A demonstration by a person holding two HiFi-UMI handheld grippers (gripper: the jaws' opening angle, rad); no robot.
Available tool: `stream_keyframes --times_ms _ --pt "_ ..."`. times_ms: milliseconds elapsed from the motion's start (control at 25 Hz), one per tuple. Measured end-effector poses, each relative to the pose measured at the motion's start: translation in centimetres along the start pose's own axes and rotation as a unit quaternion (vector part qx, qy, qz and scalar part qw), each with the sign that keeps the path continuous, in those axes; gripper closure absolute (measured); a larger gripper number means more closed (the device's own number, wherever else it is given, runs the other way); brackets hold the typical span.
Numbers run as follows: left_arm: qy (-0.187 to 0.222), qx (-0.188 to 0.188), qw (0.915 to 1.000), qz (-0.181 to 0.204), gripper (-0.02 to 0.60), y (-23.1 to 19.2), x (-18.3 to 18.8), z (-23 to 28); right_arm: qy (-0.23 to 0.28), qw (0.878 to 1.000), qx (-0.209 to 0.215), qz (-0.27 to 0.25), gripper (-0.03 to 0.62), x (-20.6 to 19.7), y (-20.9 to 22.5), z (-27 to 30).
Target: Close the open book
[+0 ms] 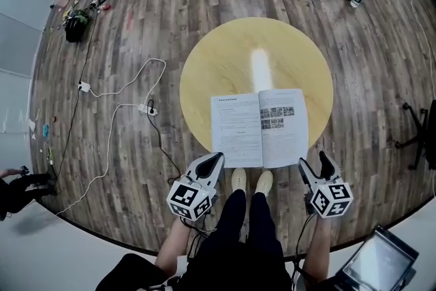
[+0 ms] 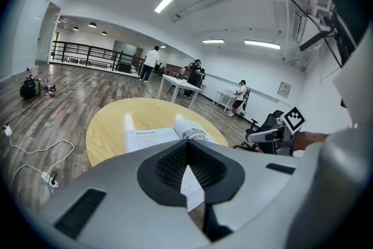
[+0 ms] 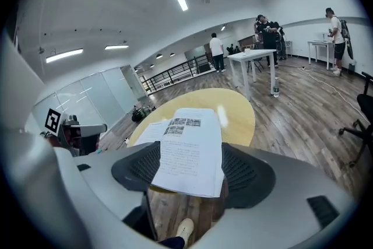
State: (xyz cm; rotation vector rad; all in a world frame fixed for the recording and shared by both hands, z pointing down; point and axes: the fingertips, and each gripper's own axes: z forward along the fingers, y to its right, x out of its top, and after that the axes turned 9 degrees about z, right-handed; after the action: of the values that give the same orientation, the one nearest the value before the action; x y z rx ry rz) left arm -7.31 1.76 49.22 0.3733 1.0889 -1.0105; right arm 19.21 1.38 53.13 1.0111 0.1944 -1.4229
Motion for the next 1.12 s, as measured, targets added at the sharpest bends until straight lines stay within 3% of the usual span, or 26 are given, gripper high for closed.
stream_keyframes --times_ms 600,1120 --pt "-0.043 0.002 0.999 -0.014 0.583 -0.6 -4.3 1.8 -0.053 0.998 -0.014 0.035 0.287 -4.3 3.5 3.5" --pt "-0.034 0.028 0.9989 -0.015 0.583 -2.4 -4.4 3.1 -0.094 0.993 -0.016 0.064 0.287 -7.0 5.4 5.9"
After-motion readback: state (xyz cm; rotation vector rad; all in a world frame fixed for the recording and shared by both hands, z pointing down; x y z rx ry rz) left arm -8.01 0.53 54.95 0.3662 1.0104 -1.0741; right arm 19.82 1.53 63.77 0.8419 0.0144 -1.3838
